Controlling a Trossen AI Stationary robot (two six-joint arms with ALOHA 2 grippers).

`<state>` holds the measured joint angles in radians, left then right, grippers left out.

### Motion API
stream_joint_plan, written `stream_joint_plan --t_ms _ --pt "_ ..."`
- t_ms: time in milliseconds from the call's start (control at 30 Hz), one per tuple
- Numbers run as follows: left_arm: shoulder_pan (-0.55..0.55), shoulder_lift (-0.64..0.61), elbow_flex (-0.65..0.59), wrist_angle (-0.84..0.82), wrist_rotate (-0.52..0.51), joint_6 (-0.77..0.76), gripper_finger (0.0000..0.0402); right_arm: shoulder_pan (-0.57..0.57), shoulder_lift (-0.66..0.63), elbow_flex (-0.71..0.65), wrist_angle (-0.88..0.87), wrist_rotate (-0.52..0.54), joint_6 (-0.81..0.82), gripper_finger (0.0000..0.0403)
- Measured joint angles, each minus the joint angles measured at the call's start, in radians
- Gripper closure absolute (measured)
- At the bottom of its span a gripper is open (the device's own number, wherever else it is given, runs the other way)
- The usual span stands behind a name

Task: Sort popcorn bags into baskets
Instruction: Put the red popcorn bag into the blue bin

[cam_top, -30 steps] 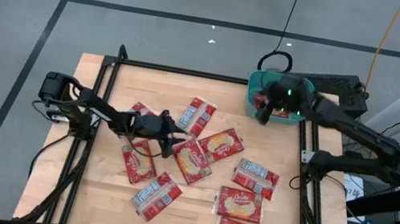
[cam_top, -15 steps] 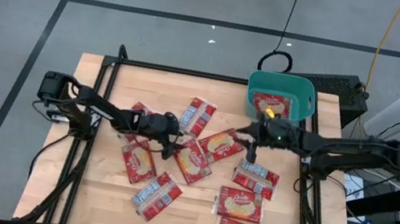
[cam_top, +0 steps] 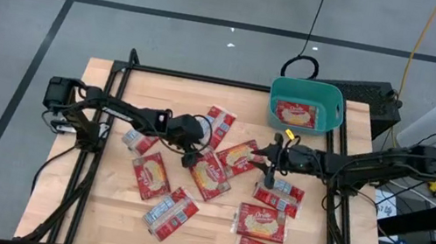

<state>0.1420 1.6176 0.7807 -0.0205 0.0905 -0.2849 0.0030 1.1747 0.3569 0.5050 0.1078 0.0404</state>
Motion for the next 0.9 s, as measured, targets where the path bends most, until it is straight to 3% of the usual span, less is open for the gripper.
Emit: stream_joint_plan --t_ms 367,533,733,833,900 --pt "-0.008 0.032 -0.001 0.007 -0.001 0.003 0.0182 0.025 0.152 0.000 0.200 0.000 -0.013 0.0250" --pt "-0.022 0.072 0.000 0.044 0.041 -0.015 0.0154 0.025 0.206 0.000 0.280 -0.003 0.005 0.0250" --pt "-0.046 0.153 0.001 0.135 -0.006 -0.056 0.0100 0.028 0.250 0.001 0.336 -0.005 0.020 0.0250" --pt "-0.046 0.178 0.004 0.175 0.013 -0.063 0.0096 0.041 0.269 0.001 0.383 -0.005 0.028 0.0250" --pt "-0.050 0.191 0.004 0.195 0.015 -0.056 0.0115 0.054 0.279 0.001 0.394 -0.006 0.030 0.0250"
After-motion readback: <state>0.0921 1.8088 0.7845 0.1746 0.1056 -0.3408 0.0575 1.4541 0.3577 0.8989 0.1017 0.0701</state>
